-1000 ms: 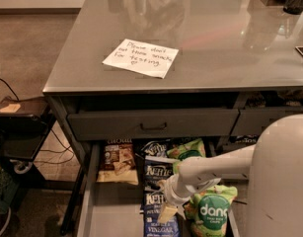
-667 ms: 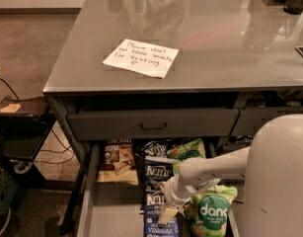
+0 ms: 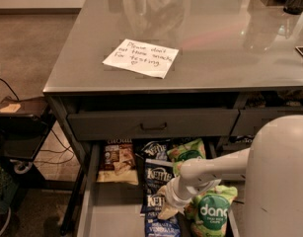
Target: Pick blue chip bag from middle drawer and place on counter
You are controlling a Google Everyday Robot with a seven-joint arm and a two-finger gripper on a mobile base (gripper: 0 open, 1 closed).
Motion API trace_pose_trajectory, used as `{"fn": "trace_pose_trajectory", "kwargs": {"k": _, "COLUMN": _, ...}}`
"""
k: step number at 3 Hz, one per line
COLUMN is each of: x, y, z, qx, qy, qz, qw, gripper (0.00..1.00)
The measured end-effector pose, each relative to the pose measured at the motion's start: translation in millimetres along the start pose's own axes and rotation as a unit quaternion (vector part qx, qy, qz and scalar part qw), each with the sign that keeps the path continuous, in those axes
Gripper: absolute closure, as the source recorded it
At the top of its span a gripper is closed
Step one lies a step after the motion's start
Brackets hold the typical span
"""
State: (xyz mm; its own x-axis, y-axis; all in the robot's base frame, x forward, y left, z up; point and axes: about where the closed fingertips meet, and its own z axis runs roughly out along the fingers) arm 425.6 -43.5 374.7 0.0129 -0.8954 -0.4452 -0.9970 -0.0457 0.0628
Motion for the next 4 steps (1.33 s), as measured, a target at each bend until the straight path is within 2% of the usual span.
{"fn": "trace_pose_trajectory", "kwargs": {"k": 1, "x": -9.7, "y": 3.8, "z": -9.2, "qx": 0.003, "qy": -0.010, "qz": 0.000, "qw": 0.9999, "gripper": 0.89}}
{"fn": "trace_pose_trajectory", "kwargs": {"k": 2, "x": -28.6, "y": 4.9, "z": -30.8, "qx": 0.011, "qy": -0.027, "qz": -0.002, "qw": 0.9996, "gripper": 1.00}}
{"fn": "trace_pose_trajectory", "kwargs": {"k": 3, "x": -53.3, "y": 1.0, "z": -62.1, "qx": 0.021, "qy": -0.055, "qz": -0.002, "qw": 0.9983, "gripper": 1.00}}
{"fn": "trace_pose_trajectory", "kwargs": {"k": 4, "x": -81.3, "y": -9.0, "z": -100.6, "qx": 0.023, "qy": -0.110, "qz": 0.012, "qw": 0.9936, "gripper": 1.00}}
